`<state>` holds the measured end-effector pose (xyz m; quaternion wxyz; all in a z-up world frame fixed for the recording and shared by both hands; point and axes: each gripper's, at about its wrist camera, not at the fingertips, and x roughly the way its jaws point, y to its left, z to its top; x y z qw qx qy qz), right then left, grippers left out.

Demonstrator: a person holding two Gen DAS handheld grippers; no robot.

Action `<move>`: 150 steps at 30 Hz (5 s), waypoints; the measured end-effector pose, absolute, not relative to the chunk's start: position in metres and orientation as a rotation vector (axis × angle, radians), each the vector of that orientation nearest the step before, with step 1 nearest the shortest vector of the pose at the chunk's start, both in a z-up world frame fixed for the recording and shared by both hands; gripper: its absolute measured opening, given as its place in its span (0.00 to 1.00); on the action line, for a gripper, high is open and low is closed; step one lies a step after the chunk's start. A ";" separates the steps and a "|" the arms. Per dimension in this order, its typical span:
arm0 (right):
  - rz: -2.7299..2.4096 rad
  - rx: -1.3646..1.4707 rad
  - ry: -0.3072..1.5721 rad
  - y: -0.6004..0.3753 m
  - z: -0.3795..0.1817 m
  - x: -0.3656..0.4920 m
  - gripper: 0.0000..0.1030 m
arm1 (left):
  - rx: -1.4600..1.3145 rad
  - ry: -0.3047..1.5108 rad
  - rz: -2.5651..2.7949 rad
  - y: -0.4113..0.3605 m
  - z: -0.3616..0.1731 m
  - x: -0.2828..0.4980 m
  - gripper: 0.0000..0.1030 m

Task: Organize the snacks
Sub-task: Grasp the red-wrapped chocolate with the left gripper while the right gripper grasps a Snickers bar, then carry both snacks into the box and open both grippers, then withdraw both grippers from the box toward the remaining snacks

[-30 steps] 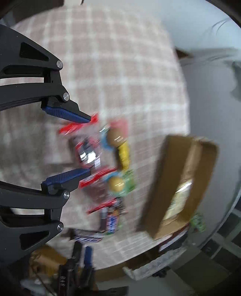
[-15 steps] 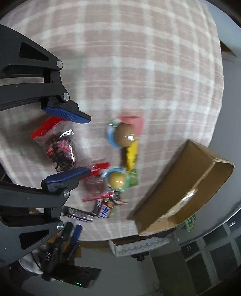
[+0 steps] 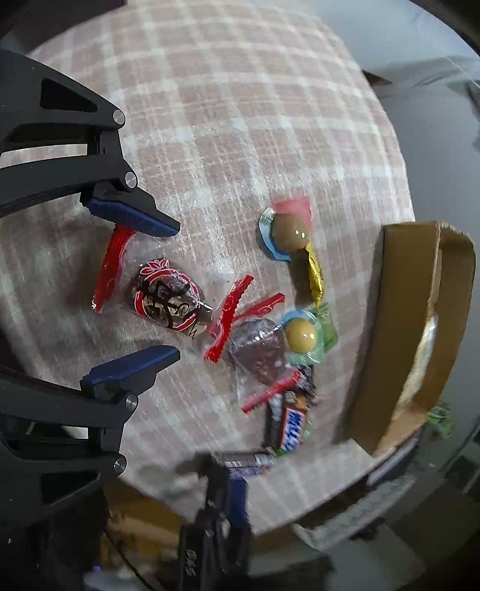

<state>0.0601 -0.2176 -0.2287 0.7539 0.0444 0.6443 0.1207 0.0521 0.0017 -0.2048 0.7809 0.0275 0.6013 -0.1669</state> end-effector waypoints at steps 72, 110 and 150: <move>0.215 0.061 1.092 -0.248 -0.117 0.149 0.31 | -0.071 0.996 -0.306 -0.016 -0.119 0.144 0.34; 0.201 0.001 1.115 -0.250 -0.140 0.217 0.76 | -0.074 1.042 -0.312 -0.031 -0.135 0.216 0.61; 0.521 -0.249 1.222 -0.207 -0.185 0.098 0.67 | -0.204 1.167 -0.197 0.048 -0.191 0.081 0.60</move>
